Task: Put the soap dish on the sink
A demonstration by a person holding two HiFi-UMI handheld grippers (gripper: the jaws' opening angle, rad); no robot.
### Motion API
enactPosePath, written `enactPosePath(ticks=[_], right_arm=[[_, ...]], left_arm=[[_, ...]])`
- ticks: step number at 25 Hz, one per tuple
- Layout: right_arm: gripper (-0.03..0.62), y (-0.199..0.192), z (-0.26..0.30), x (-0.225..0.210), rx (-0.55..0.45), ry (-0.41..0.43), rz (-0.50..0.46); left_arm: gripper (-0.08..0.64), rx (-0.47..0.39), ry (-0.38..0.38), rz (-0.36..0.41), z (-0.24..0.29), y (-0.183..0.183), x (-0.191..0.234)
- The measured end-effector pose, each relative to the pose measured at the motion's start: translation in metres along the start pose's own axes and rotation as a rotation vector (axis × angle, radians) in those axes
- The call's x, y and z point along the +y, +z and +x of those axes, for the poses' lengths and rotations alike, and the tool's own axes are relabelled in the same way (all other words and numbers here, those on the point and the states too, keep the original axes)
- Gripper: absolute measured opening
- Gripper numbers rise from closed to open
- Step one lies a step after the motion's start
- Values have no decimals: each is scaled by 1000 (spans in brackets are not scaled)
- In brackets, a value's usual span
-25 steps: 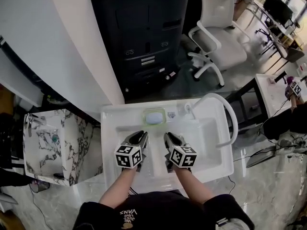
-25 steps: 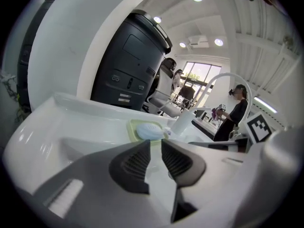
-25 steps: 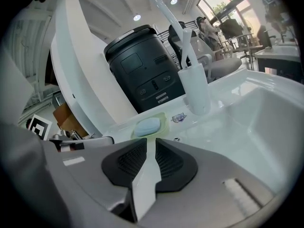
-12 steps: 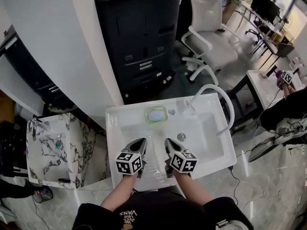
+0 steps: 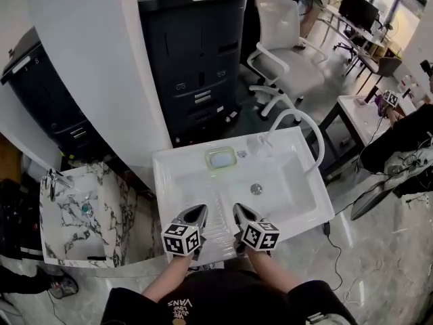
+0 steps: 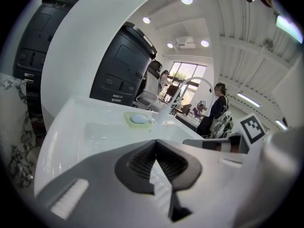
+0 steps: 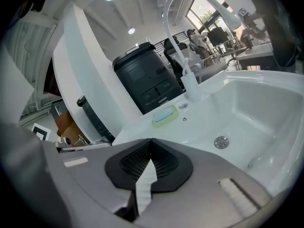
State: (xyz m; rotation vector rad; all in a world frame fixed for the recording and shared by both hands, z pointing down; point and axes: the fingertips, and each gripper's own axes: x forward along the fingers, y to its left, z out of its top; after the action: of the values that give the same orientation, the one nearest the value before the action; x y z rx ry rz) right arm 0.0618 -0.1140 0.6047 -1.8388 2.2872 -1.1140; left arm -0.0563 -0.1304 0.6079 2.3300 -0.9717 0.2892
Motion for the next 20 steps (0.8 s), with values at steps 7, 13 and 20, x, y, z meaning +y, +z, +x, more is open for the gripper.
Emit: enactPosePath(ticks=[7,13,20], right_arm=[[3,-17,-26,5,7,-11,-12],[3,-33,-40,9,43,14,-33],[3,-30,-57,14,61,53,-74]], left_arm=[[52,26,-22,43,-24,-16,-6],[52,36,-38,56,-35,-27,-13],[52,21,-28,38,-46,-33,-28]])
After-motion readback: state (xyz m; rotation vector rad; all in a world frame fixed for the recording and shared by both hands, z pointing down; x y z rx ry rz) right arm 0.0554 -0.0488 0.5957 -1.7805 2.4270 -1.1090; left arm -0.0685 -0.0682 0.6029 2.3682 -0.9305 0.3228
